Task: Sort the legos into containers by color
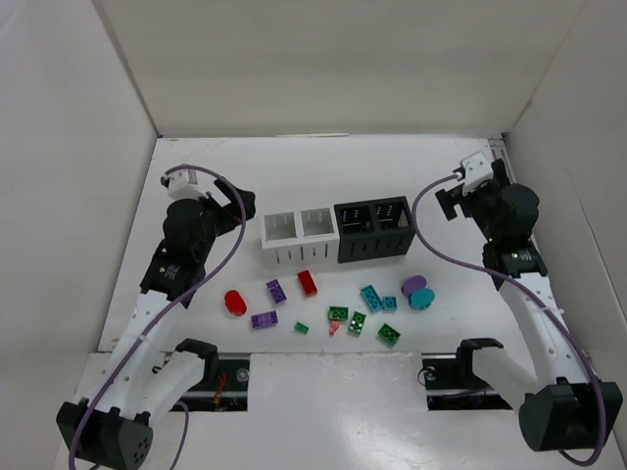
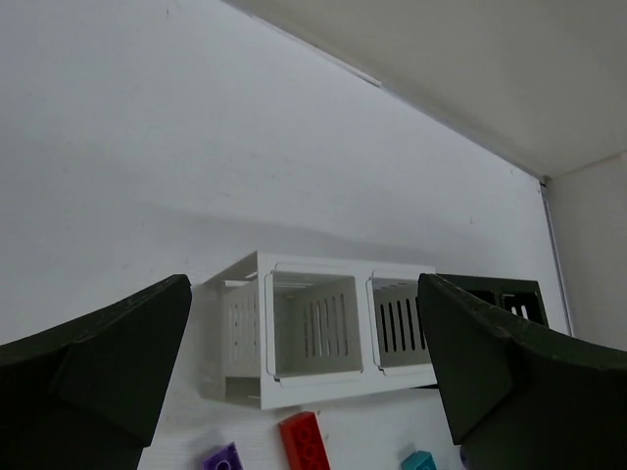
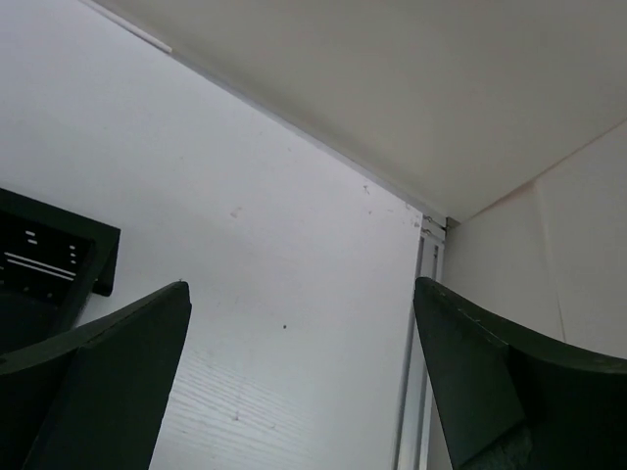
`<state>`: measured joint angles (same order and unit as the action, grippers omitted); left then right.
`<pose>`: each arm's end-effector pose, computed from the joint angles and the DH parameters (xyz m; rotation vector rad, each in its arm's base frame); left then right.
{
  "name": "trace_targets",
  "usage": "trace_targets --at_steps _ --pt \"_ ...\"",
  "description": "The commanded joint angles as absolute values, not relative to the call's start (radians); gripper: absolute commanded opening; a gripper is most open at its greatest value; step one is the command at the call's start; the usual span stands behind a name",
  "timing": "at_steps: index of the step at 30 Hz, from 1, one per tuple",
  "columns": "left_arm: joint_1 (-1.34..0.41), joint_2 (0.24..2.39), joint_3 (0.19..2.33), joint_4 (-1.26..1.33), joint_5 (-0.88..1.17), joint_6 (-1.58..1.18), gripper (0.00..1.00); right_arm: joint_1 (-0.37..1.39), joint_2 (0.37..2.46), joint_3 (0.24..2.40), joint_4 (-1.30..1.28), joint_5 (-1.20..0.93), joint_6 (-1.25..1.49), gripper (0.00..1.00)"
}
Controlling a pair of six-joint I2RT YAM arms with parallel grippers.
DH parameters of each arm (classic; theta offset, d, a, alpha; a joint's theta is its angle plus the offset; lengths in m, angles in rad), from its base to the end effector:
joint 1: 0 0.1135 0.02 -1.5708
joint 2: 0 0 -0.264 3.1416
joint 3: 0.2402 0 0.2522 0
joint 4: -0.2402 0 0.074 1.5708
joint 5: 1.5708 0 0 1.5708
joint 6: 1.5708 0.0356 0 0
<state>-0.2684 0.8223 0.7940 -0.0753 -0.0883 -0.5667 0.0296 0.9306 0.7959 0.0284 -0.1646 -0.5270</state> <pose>0.1896 -0.0489 0.3487 -0.3201 1.6740 -0.5538 0.2213 0.0124 0.3402 -0.5801 1.5779 -0.2369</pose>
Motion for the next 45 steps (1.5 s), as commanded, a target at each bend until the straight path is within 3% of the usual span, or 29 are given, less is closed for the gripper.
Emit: trace_targets --at_steps 1,4,11,15,19,26,34,45 --pt "-0.275 0.818 0.798 -0.086 -0.052 -0.610 0.99 0.070 0.933 0.810 0.000 -0.224 -0.532 1.00" --pt "-0.275 0.818 0.773 -0.086 -0.029 -0.620 0.99 0.106 1.002 0.870 -0.089 -0.212 -0.558 1.00" --pt "-0.284 0.837 0.735 -0.095 -0.006 -0.650 0.99 0.440 0.993 0.894 -0.247 0.063 -0.578 1.00" --pt "-0.284 0.847 0.726 -0.109 -0.006 -0.650 0.99 0.690 0.945 0.815 -0.259 0.100 -0.502 1.00" --pt "-0.284 0.847 0.707 -0.083 0.006 -0.660 0.99 0.819 0.986 0.694 -0.203 0.133 -0.324 0.97" --pt "-0.293 0.847 0.689 -0.083 0.006 -0.660 0.99 0.871 1.121 0.652 -0.114 0.253 -0.202 0.97" --pt "-0.293 0.847 0.689 -0.083 -0.003 -0.660 0.99 0.871 1.268 0.618 -0.055 0.150 -0.147 0.93" --pt "-0.293 0.838 0.670 -0.074 -0.003 -0.660 0.99 0.871 1.292 0.560 -0.034 0.115 -0.083 0.86"
